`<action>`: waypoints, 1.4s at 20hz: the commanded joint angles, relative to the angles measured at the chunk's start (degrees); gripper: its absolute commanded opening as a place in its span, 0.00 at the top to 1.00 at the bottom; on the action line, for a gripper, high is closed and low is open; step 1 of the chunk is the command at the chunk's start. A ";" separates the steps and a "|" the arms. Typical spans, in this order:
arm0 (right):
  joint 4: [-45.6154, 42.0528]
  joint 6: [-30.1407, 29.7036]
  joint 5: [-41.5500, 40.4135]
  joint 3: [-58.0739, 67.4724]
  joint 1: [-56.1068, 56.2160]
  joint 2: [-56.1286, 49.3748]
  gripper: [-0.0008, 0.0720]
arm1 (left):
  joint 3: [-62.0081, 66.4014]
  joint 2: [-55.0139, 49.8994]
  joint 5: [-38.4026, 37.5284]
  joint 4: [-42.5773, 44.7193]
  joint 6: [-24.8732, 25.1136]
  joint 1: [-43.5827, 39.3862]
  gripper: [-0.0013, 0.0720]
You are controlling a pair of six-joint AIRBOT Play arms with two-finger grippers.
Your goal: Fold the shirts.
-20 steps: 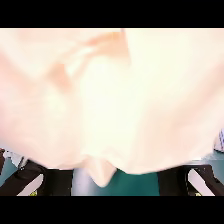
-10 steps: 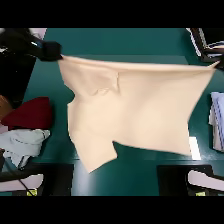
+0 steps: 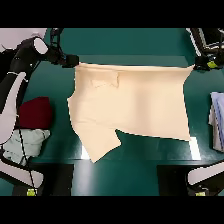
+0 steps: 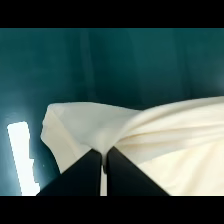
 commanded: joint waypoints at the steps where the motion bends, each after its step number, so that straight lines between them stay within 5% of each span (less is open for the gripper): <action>1: -0.15 0.00 7.02 1.84 0.11 -1.51 0.97 | -0.20 -0.76 -8.13 0.33 1.44 0.04 0.95; 7: -0.31 1.84 12.72 1.53 1.03 -1.49 0.97 | -7.45 -0.76 -14.43 0.46 0.13 0.04 0.95; 12: -0.61 3.32 7.56 -14.01 1.44 3.74 0.97 | -9.75 -0.74 -14.16 0.46 -0.92 0.04 0.92; 14: 0.02 3.85 5.49 -19.47 1.25 5.70 0.95 | -9.75 -0.74 -14.36 0.46 -1.31 0.04 0.20; 16: -0.22 3.82 5.62 -22.49 1.27 7.02 0.32 | -9.73 -0.68 -15.93 0.87 -2.10 0.04 0.26; 23: -3.02 3.80 4.17 -38.60 -4.02 23.63 0.33 | -24.33 14.56 -19.23 6.93 -5.90 0.02 0.26; 28: -2.95 3.78 -0.48 -47.45 -6.69 34.60 0.33 | -54.10 34.93 -14.21 -7.02 -9.05 -0.02 0.26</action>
